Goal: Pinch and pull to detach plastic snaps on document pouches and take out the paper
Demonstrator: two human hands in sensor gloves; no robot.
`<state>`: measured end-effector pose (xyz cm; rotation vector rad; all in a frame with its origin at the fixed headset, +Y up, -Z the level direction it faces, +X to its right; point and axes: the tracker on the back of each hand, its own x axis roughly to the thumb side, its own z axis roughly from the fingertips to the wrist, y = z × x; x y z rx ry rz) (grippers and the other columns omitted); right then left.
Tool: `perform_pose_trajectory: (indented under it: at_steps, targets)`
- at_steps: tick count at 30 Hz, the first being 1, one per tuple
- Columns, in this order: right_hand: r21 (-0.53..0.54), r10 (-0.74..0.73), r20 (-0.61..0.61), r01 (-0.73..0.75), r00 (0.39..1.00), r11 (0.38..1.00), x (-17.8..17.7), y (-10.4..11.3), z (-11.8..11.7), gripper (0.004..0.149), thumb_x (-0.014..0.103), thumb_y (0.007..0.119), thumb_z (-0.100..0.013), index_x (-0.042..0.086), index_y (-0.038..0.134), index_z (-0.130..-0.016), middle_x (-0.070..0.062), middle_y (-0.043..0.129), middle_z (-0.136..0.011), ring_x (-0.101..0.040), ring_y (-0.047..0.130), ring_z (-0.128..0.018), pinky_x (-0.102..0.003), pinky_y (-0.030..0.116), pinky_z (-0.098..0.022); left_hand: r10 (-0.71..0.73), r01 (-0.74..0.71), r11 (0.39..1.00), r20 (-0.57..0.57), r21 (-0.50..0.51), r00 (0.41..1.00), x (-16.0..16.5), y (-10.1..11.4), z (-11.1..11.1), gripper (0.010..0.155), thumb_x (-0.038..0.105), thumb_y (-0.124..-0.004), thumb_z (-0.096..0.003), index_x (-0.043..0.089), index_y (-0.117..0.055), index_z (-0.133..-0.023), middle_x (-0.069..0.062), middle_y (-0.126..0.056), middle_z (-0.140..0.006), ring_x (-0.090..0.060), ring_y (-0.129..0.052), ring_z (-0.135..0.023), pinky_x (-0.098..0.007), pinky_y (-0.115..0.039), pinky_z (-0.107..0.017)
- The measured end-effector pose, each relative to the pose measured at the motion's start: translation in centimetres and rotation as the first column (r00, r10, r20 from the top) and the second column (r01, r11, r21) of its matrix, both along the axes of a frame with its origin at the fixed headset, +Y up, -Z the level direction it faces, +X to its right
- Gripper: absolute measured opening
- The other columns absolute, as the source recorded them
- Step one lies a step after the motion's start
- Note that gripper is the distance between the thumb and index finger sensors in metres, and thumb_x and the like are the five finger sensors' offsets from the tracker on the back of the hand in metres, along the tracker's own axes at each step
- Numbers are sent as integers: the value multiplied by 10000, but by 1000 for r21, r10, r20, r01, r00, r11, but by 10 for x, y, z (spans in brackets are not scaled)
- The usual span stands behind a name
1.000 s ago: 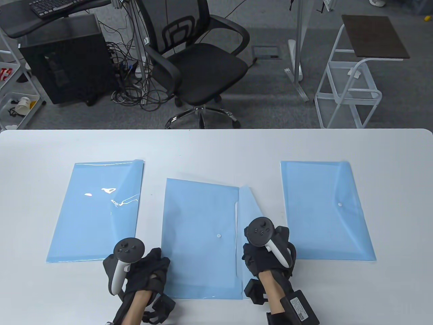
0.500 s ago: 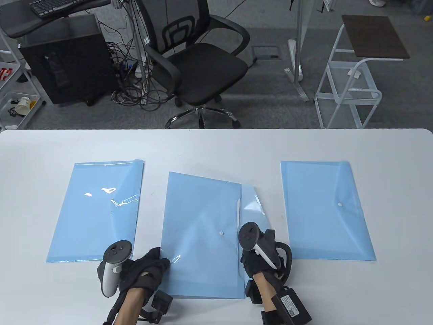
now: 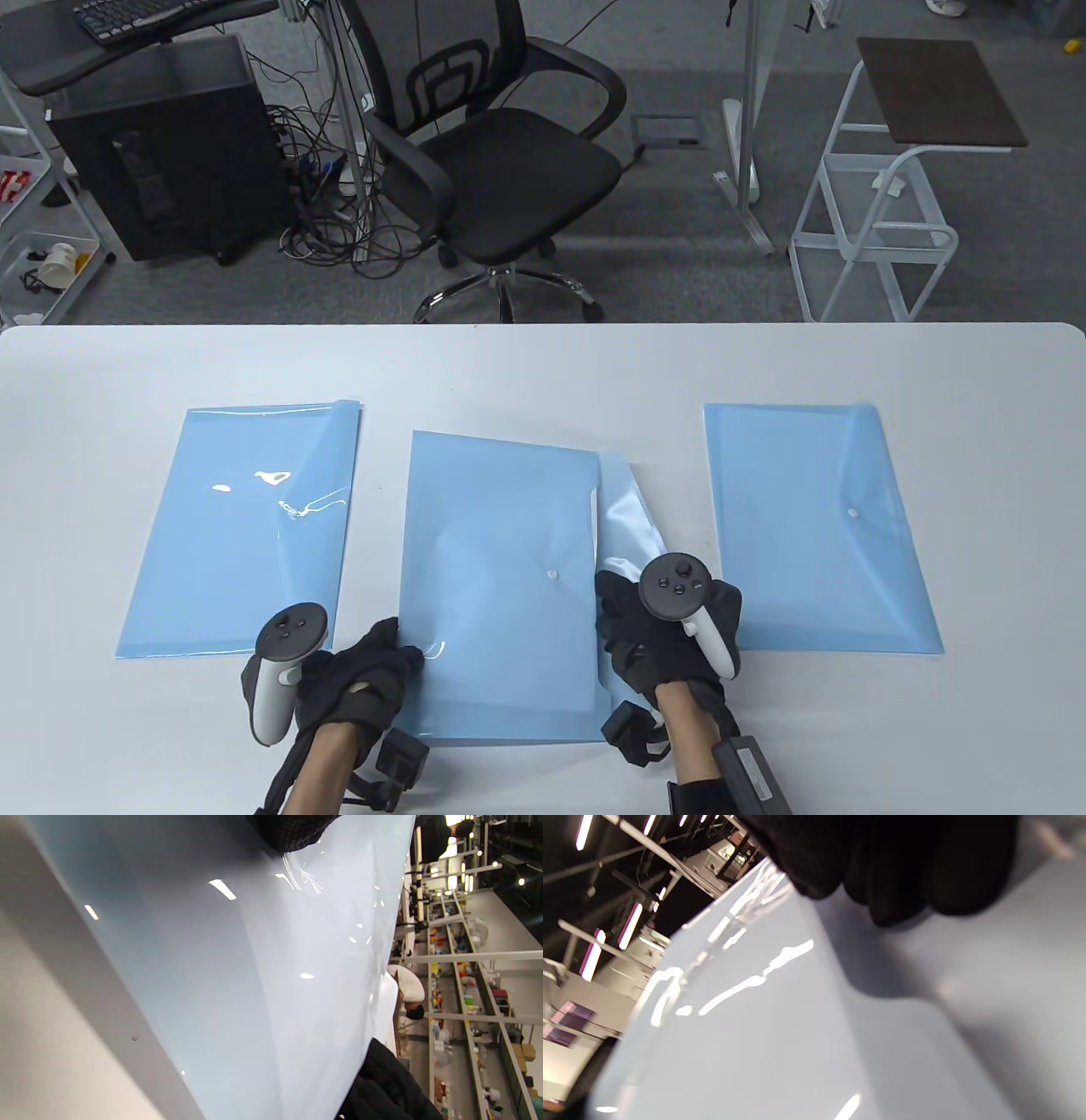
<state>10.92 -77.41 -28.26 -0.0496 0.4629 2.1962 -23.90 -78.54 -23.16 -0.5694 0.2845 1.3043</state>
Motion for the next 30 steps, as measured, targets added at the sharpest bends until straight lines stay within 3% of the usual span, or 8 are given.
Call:
perform_pose_trajectory:
  at_steps: [4, 8, 11, 15, 18, 22, 28, 30]
  targets:
    - [-48, -250, 7, 250, 968, 967, 8, -5, 1, 566, 187, 719, -545, 142, 560, -1086, -289, 669, -1100, -463, 897, -792, -541, 851, -537, 2, -2, 1000, -3, -1, 1000, -1, -1, 0, 484, 171, -662, -573, 119, -548, -1040, -76, -836, -923, -311, -992, -694, -461, -869, -512]
    - [-84, -489, 44, 491, 871, 867, 10, -8, 2, 642, 246, 695, -568, 31, 421, -1107, -289, 697, -1074, -421, 981, -697, -481, 916, -469, 0, -1, 1000, 11, 11, 1000, 0, 1, 0, 483, 173, -663, -573, 139, -551, -1041, -70, -834, -928, -312, -985, -710, -466, -864, -523]
    - [-67, -585, 74, 589, 808, 805, 12, -9, 2, 694, 325, 716, -574, 3, 401, -1102, -214, 806, -1007, -368, 1030, -604, -437, 939, -394, 0, 0, 1000, 22, 17, 1000, 1, 1, 0, 481, 175, -663, -573, 150, -555, -1040, -62, -835, -930, -315, -979, -718, -471, -858, -531]
    - [-88, -701, 80, 706, 708, 703, 15, -13, 2, 581, 350, 685, -593, 58, 544, -1074, -128, 929, -901, -348, 1035, -579, -438, 924, -385, 14, -14, 1000, 29, 26, 999, 1, 0, -1, 477, 181, -659, -578, 168, -552, -1043, -49, -827, -941, -323, -961, -744, -482, -844, -548]
    - [-86, -731, 99, 737, 676, 670, 16, -15, 1, 487, 336, 656, -598, 119, 646, -1034, -117, 963, -863, -341, 1039, -579, -440, 925, -385, 25, -26, 999, 38, 30, 999, 2, -1, -1, 477, 185, -658, -579, 176, -548, -1044, -43, -823, -947, -325, -953, -761, -488, -838, -558]
    - [-87, -780, 101, 787, 617, 611, 14, -17, 2, 459, 322, 619, -602, 123, 655, -1014, -108, 970, -851, -328, 1048, -579, -431, 931, -384, 38, -39, 999, 41, 33, 998, 3, -1, -1, 478, 188, -656, -583, 177, -544, -1047, -40, -819, -952, -326, -948, -770, -489, -835, -564]
    - [-95, -759, 100, 766, 643, 636, 12, -17, 2, 456, 283, 624, -596, 72, 650, -1000, -129, 975, -820, -323, 1063, -551, -422, 944, -358, 25, -26, 999, 36, 38, 999, 1, -1, -1, 479, 188, -657, -583, 175, -544, -1047, -43, -818, -954, -333, -943, -774, -495, -830, -566]
    - [-86, -718, 84, 723, 691, 686, 13, -15, 2, 465, 272, 668, -604, 51, 627, -1012, -146, 962, -835, -344, 1051, -564, -435, 935, -369, 11, -12, 999, 34, 42, 999, 0, -1, -1, 478, 189, -658, -582, 170, -546, -1047, -44, -819, -952, -331, -944, -773, -492, -833, -564]
